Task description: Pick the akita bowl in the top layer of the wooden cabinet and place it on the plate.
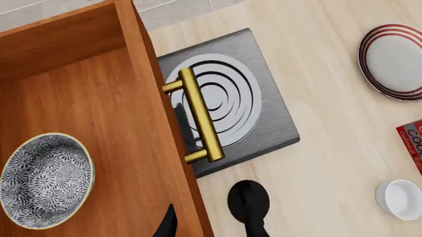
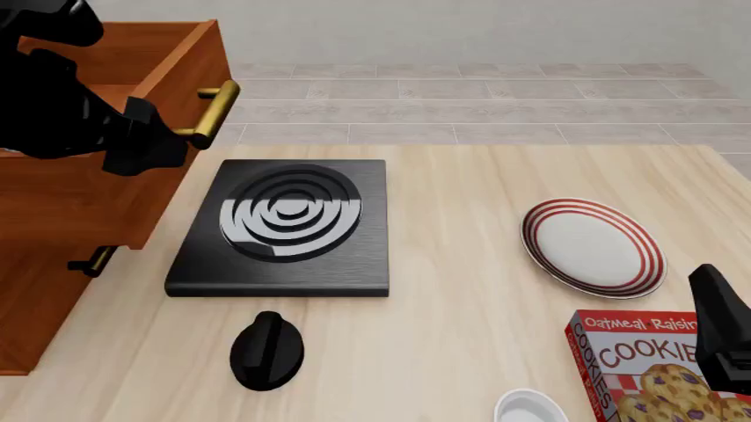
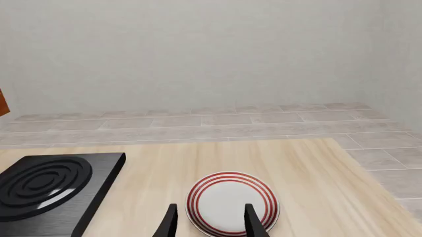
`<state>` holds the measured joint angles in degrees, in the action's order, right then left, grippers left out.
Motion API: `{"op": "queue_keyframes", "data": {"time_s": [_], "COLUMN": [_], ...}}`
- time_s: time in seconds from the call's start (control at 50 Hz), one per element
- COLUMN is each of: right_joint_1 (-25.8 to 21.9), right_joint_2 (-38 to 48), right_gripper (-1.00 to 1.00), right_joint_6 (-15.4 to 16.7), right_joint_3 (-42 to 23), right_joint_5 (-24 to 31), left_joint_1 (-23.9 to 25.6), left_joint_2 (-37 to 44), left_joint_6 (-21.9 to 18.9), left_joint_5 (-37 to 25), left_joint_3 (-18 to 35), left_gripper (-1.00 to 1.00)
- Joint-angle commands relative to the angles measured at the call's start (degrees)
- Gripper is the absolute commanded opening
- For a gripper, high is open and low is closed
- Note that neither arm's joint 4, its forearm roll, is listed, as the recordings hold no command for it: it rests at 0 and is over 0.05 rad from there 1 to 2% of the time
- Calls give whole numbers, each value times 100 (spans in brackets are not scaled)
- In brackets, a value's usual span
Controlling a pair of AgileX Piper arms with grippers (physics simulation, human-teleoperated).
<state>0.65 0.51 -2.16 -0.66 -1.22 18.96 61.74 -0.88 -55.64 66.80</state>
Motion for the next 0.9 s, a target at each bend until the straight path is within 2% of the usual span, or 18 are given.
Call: {"op": "queue_keyframes", "data": {"time_s": [0.02, 0.1, 0.38, 0.64, 0.78, 0.9], "right_joint_1": [16, 15, 28, 22, 5, -2], "right_joint_2": [18, 45, 64, 107, 76, 35], "right_gripper": [100, 100, 100, 100, 100, 100], "right_joint_6": [-18, -29, -53, -36, -28, -26], "right_joint_3": [3, 6, -4, -14, -26, -28], "right_joint_5": [-28, -58, -89, -134, -93, -45], "left_joint_1": [305, 345, 245, 126, -99, -266], "left_joint_2": [77, 104, 231, 330, 432, 567], "left_joint_6": [18, 20, -64, -196, -402, -598], "left_joint_5": [54, 7, -381, -583, -690, -962], "left_joint_3": [124, 224, 1095, 1560, 1722, 2203], "left_gripper": [100, 100, 100, 100, 100, 100]}}
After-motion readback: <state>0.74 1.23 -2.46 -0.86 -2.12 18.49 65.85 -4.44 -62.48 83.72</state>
